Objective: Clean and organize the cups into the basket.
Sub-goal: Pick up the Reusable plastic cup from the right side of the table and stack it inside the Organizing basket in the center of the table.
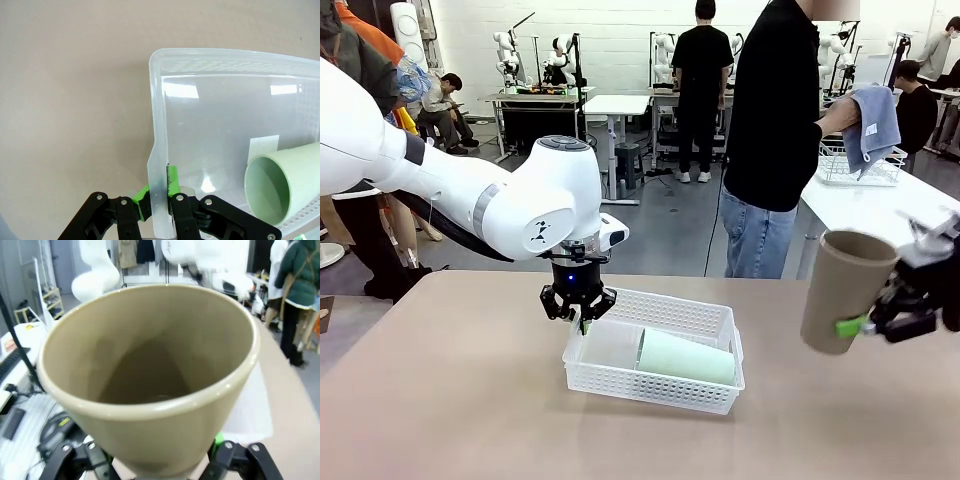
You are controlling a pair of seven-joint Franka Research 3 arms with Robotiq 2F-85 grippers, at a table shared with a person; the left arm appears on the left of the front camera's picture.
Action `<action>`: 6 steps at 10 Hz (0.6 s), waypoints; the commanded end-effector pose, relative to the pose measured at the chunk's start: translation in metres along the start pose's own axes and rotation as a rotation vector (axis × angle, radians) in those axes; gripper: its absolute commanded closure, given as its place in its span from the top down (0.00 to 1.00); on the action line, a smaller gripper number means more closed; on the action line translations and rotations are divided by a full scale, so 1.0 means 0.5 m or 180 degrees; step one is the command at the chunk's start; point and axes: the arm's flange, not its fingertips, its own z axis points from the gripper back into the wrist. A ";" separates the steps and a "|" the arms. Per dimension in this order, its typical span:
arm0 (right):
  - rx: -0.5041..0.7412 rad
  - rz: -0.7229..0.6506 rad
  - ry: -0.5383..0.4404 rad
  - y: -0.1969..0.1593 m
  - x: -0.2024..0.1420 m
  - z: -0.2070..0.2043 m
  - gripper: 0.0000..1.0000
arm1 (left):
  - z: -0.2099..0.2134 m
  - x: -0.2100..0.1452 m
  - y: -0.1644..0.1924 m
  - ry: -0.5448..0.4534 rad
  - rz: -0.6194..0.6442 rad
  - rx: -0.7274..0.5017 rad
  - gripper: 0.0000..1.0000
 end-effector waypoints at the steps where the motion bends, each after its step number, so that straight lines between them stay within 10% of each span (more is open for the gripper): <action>1: -0.0167 -0.0182 -0.0127 0.002 0.024 0.034 0.64 | 0.002 -0.001 -0.001 -0.0001 -0.0003 0.0005 0.00; 6: 0.0000 0.0000 0.0000 0.000 0.000 0.000 0.64 | 0.002 -0.001 -0.001 -0.0001 -0.0003 0.0005 0.00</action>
